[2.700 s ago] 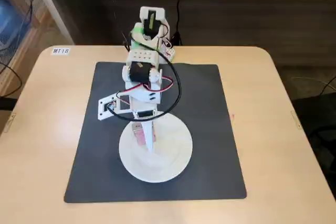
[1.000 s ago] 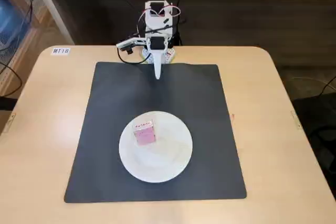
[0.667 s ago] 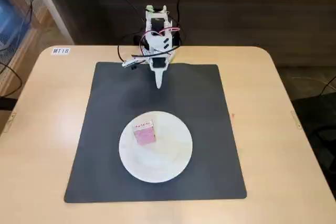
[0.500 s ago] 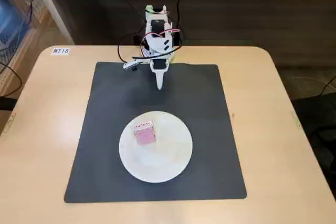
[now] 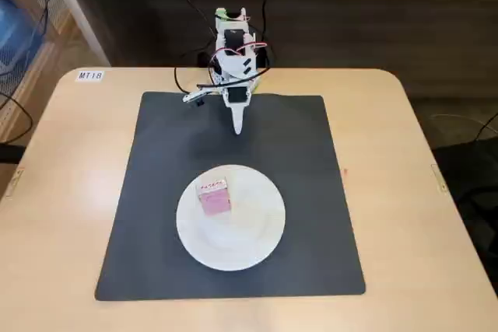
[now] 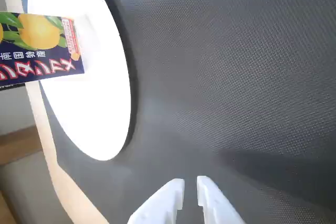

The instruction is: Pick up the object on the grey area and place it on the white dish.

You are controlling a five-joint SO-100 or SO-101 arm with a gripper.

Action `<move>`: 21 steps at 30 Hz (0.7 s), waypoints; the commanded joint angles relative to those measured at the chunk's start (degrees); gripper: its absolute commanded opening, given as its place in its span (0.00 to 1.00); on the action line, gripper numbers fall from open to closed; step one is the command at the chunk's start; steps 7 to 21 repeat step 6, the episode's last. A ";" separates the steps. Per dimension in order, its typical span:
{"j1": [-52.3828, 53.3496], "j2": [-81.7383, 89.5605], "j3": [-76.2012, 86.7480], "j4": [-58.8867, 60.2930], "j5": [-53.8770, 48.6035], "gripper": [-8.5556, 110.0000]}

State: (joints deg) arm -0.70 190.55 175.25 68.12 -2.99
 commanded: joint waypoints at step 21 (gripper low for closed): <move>-0.44 1.49 1.67 -0.62 0.18 0.10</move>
